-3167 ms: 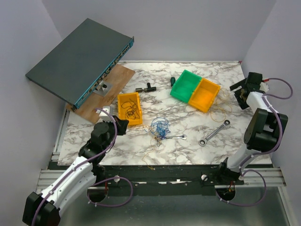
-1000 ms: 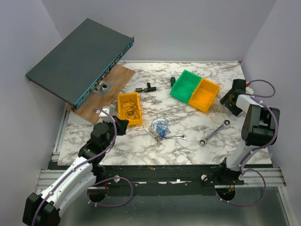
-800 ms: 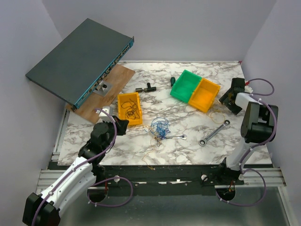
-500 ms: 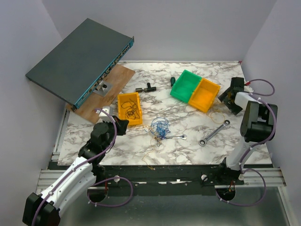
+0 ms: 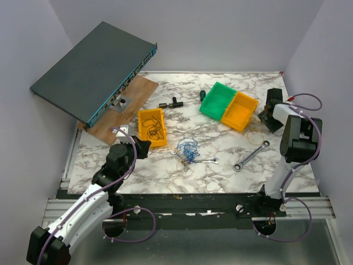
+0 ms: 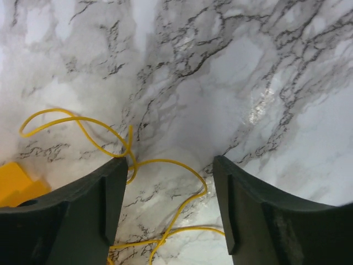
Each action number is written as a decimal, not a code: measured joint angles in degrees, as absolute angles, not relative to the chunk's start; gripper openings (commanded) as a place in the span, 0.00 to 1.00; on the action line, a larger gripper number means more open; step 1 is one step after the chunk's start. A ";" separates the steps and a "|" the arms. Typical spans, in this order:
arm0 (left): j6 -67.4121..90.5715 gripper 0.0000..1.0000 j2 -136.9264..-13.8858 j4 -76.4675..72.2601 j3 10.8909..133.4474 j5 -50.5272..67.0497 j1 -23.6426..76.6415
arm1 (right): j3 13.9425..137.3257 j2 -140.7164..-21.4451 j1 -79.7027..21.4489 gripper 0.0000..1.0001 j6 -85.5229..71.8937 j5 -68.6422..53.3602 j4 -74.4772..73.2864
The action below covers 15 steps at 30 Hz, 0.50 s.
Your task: Untangle the cables
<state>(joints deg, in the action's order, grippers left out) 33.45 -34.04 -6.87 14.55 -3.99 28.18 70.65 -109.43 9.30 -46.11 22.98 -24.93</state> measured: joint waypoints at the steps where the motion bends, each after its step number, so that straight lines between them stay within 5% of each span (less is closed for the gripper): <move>1: 33.45 0.00 -34.00 -6.76 14.55 -3.99 28.18 | 70.43 -109.38 9.28 0.59 -46.17 23.46 -24.93; 6: 33.45 0.00 -33.89 -6.31 14.55 -3.99 28.18 | 70.19 -109.38 9.30 0.01 -45.52 23.92 -24.80; 15: 33.45 0.00 -33.63 -5.74 14.55 -4.01 28.18 | 67.16 -106.41 9.08 0.01 -44.88 21.63 -23.20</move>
<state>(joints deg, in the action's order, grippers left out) 33.45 -33.63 -5.74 14.55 -4.01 28.18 67.16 -106.41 9.08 -44.88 21.63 -23.20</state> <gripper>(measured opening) 0.011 0.027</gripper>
